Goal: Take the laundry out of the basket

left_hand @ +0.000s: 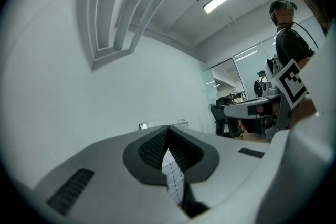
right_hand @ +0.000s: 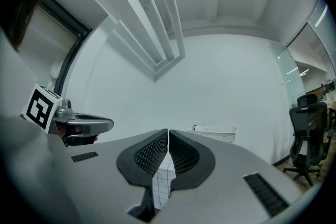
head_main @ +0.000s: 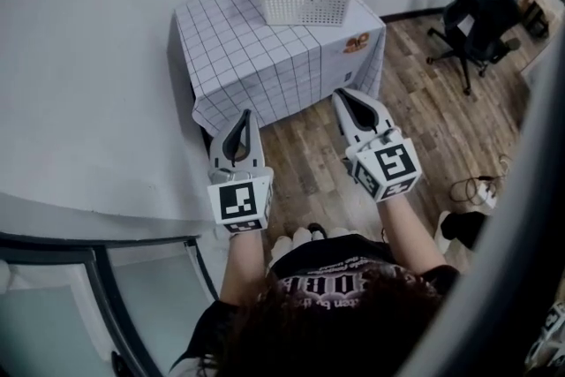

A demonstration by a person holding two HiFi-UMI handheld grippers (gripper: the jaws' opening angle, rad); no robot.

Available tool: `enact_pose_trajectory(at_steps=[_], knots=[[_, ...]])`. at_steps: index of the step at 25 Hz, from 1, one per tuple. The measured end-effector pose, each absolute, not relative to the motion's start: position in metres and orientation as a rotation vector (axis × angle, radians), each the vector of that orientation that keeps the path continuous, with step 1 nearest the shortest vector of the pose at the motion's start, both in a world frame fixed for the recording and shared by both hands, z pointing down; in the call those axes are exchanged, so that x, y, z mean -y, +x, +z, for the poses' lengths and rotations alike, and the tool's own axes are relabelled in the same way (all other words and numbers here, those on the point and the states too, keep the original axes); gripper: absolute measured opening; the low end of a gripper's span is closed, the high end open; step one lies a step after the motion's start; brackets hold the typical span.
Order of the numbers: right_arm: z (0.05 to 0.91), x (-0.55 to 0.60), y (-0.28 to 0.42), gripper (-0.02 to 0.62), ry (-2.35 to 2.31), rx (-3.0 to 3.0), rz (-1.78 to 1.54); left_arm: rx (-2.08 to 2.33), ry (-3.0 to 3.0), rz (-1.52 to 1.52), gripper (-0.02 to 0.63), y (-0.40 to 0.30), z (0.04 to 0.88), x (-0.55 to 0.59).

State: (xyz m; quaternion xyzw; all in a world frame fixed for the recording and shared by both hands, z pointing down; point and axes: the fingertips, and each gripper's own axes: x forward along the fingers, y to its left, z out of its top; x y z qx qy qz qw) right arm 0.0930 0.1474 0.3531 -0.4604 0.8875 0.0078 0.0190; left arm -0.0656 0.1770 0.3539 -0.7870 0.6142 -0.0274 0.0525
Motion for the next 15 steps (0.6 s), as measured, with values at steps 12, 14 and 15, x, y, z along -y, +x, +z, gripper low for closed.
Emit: enact_pose_trajectory(at_steps=[12,14,15], knots=[[0.368,-0.078,0.137,0.029,-1.511,-2.697,-0.049,-1.823,-2.433,-0.095,0.002,-0.037,0.357,-0.1],[0.371,-0.07,0.141,0.029,-1.525,-2.688,-0.061,-1.816,-2.442,-0.101,0.002,-0.034,0.359,-0.091],[0.372,-0.067,0.142,0.029,-1.53,-2.685,-0.066,-1.813,-2.445,-0.103,0.002,-0.034,0.36,-0.087]])
